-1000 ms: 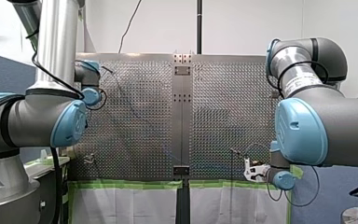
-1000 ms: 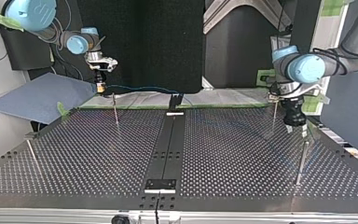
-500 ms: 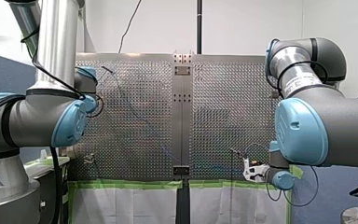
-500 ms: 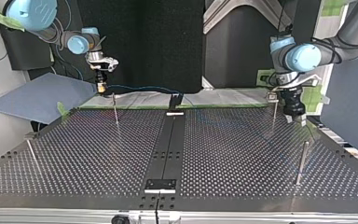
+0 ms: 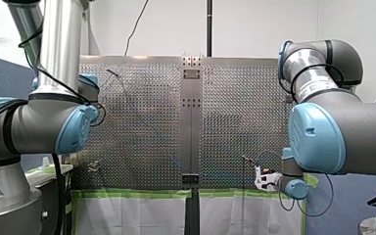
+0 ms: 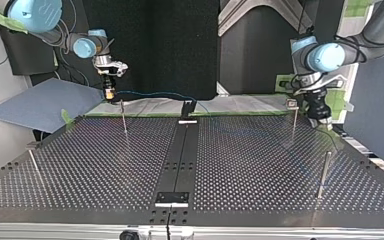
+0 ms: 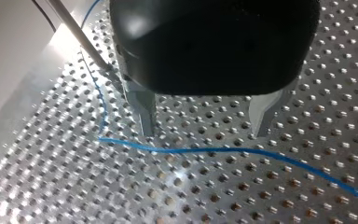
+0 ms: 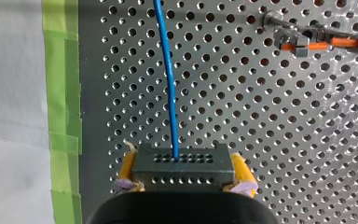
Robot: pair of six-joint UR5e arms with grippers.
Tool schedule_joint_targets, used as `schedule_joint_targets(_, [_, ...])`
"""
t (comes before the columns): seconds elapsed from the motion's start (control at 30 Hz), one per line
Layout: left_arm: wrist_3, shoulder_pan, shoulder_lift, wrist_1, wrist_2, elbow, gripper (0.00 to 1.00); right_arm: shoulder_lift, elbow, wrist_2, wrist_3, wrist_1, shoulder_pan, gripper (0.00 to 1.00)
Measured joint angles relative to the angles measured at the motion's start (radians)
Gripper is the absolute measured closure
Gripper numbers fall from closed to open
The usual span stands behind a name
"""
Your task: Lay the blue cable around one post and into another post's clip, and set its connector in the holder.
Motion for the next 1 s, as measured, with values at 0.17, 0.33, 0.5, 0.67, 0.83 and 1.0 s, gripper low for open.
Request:
schedule_joint_targets(0.17, [0.013,0.004,-0.037,0.022,0.002,-0.027,0.00,0.000,0.000,0.000,0.000,0.000,0.001,1.00])
schedule_joint_targets(0.33, [0.025,0.019,-0.058,0.060,0.025,-0.065,0.00,0.000,0.000,0.000,0.000,0.000,0.005,1.00])
schedule_joint_targets(0.5, [0.047,0.023,-0.060,0.093,0.063,-0.105,0.00,0.000,-0.003,-0.001,0.000,0.001,0.010,1.00])
schedule_joint_targets(0.67, [0.072,0.017,-0.060,0.099,0.104,-0.139,0.00,0.000,-0.011,0.001,-0.003,0.012,0.015,1.00])
schedule_joint_targets(0.83, [0.089,0.013,-0.056,0.081,0.149,-0.158,0.00,0.000,-0.016,0.007,-0.006,0.021,0.018,1.00])
schedule_joint_targets(1.0, [0.119,0.012,-0.022,0.040,0.182,-0.165,0.00,0.000,-0.017,0.008,-0.006,0.022,0.019,1.00])
